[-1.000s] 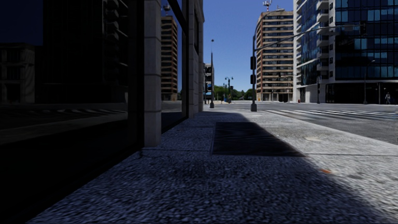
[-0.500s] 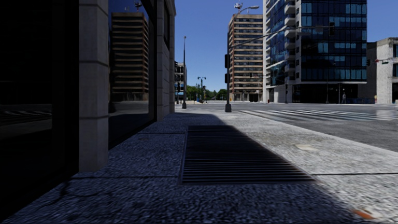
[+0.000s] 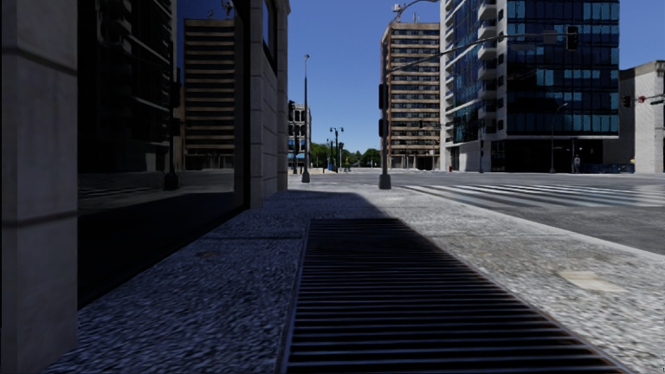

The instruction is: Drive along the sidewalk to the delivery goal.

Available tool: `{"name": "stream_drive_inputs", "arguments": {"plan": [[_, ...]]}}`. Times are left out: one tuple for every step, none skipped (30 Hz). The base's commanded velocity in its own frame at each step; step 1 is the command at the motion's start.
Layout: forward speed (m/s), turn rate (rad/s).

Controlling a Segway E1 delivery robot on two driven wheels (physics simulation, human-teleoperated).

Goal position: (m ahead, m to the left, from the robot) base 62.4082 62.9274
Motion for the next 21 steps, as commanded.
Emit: {"name": "stream_drive_inputs", "arguments": {"plan": [[2.0,0.0],[2.0,0.0],[2.0,0.0],[2.0,0.0],[2.0,0.0],[2.0,0.0],[2.0,0.0],[2.0,0.0],[2.0,0.0],[2.0,0.0],[2.0,0.0],[2.0,0.0],[2.0,0.0],[2.0,0.0],[2.0,0.0],[2.0,0.0],[2.0,0.0],[2.0,0.0],[2.0,0.0],[2.0,0.0],[2.0,0.0]]}}
